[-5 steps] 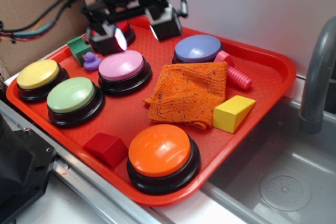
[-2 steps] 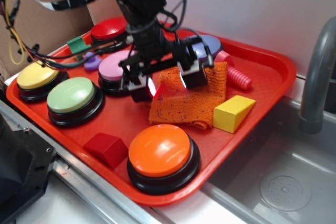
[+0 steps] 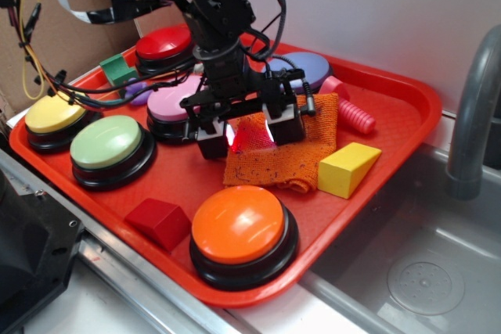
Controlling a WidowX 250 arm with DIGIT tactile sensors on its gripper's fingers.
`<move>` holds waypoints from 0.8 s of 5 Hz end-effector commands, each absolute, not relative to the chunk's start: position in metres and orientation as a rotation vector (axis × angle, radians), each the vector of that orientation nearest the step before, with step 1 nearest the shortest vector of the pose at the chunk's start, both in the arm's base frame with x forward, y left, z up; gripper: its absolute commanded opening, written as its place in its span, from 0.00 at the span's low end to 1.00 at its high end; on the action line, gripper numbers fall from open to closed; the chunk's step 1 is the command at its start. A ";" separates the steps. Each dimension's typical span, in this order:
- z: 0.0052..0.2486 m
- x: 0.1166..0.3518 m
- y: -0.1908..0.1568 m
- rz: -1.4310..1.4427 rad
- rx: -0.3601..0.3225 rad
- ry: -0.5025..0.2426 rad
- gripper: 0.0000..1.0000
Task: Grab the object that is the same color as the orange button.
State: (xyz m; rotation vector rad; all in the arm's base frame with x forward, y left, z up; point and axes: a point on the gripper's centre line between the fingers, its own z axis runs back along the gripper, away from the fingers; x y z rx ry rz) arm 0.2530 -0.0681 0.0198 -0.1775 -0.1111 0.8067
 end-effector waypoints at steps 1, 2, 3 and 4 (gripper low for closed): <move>0.027 0.261 -0.067 0.797 -0.200 -0.138 0.00; 0.027 0.262 -0.067 0.787 -0.203 -0.134 0.00; 0.035 0.261 -0.066 0.732 -0.203 -0.123 0.00; 0.054 0.259 -0.062 0.623 -0.176 -0.115 0.00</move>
